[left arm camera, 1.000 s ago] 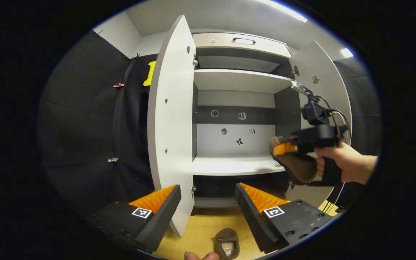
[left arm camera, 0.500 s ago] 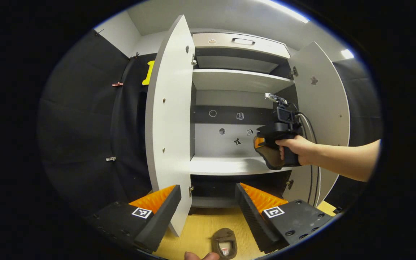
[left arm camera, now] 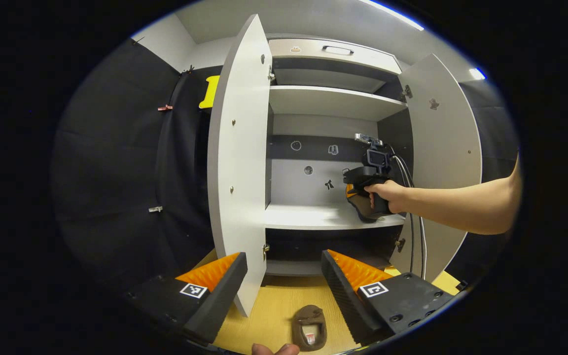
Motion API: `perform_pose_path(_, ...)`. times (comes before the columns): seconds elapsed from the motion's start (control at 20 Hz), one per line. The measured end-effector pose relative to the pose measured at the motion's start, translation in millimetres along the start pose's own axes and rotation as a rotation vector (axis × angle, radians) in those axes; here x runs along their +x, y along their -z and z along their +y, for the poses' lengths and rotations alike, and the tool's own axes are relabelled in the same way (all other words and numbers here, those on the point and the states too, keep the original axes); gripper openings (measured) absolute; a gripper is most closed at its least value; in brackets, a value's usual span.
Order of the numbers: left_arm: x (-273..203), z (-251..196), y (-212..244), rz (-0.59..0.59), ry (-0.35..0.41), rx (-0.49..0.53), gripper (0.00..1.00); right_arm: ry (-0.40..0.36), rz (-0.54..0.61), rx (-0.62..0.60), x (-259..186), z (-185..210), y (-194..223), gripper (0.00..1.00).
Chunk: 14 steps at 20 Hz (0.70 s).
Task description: Grab one shoe with the right hand and put it into the shoe cabinet, grab the other shoe with the left hand and put it into the shoe cabinet; then close the right door with the right hand and the left door with the left hand.
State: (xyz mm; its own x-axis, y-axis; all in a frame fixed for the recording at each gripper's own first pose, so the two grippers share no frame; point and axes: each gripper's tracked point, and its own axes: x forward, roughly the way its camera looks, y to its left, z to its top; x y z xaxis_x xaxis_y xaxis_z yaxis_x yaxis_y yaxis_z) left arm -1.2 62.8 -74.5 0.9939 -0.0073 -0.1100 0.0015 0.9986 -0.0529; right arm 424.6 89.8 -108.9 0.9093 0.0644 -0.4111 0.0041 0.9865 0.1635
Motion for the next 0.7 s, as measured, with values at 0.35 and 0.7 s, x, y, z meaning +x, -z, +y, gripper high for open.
perform_pose_path(0.35,-3,4,-1,0.003,-0.014,-0.019,0.96,0.064,0.083,0.08,16,-11,15,0.17)
perform_pose_path(0.7,-2,0,1,0.004,-0.01,-0.029,0.96,0.014,0.079,0.042,-22,-2,9,0.49)
